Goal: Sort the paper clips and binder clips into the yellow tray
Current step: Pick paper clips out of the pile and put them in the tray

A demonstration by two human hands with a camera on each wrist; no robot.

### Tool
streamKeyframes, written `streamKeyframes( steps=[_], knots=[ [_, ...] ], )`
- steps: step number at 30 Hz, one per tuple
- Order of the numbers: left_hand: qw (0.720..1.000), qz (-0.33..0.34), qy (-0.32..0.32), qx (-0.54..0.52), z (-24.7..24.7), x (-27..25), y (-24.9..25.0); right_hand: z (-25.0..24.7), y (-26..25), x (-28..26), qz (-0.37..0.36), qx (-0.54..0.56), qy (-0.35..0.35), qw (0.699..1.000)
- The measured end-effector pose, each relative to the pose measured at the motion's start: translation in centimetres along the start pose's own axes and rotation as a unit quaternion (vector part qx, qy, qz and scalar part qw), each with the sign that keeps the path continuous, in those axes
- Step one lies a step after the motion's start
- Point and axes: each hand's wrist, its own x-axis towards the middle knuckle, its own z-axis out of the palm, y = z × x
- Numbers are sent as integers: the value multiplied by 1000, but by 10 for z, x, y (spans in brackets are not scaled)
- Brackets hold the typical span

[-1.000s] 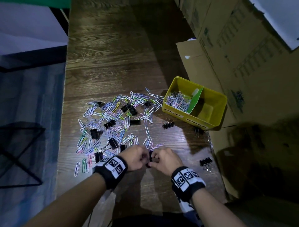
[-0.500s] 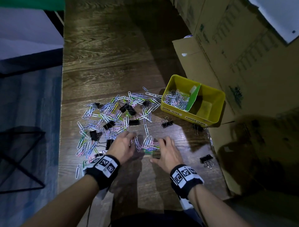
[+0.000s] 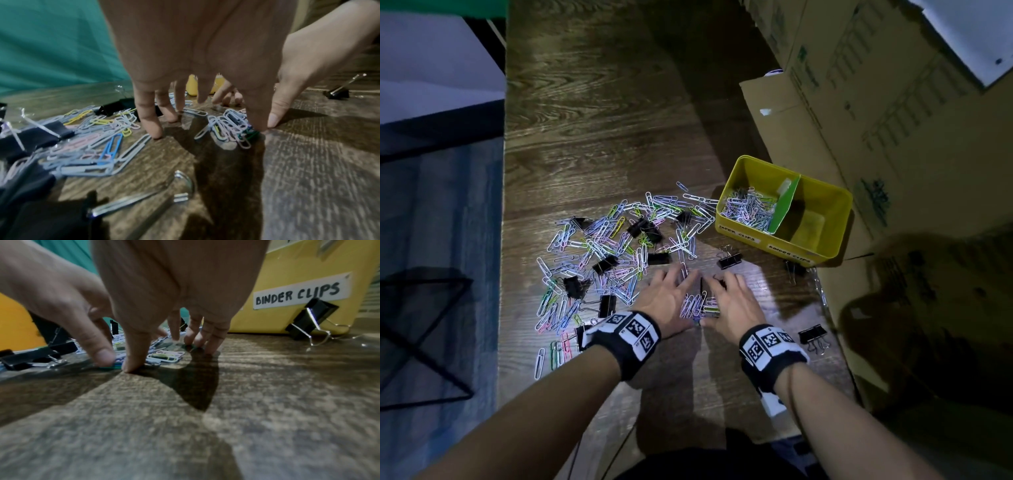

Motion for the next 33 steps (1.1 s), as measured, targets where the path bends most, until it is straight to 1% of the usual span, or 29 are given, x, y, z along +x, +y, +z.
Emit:
streamKeyframes(
  steps=[2,4,6,9,11,12,15,18,20,23,25,30,31,33],
  knots=[
    [1000,5,-20,10,2,1,2,-1,-1,2,-17,-5,-19,1000],
    [1000,18,1,-19,8,-1,4,-1,-3,3,-39,1,-32,999],
    [999,33,20,-23,16,-5,8,-2,-5,3,-53,13,-43,998],
    [997,56,36,-25,26,-12,13,-3,-6,4,-47,25,-44,998],
    [995,71,63,-7,27,-15,15,-1,-6,5,-45,1,-37,998],
    [994,71,78,2,26,-16,16,-1,-7,5,-43,-14,-39,998],
    [998,37,42,-34,28,-15,14,-1,-9,4,-34,-24,-55,998],
    [995,20,58,-83,25,-13,10,1,-10,2,-17,-30,-71,997],
    [985,8,69,-156,20,-14,7,6,-9,1,3,-23,-71,997],
    [968,-30,99,-228,18,-15,-4,10,-7,2,47,46,-51,997],
    [958,-49,91,-269,17,-15,-9,11,-5,2,79,105,-38,991],
    [927,-75,68,-362,12,-16,-19,10,3,-3,91,212,12,973],
    [915,-89,61,-389,11,-17,-22,9,5,-4,93,229,24,969],
    [878,-117,59,-460,7,-18,-28,7,10,-7,102,255,28,961]
  ],
)
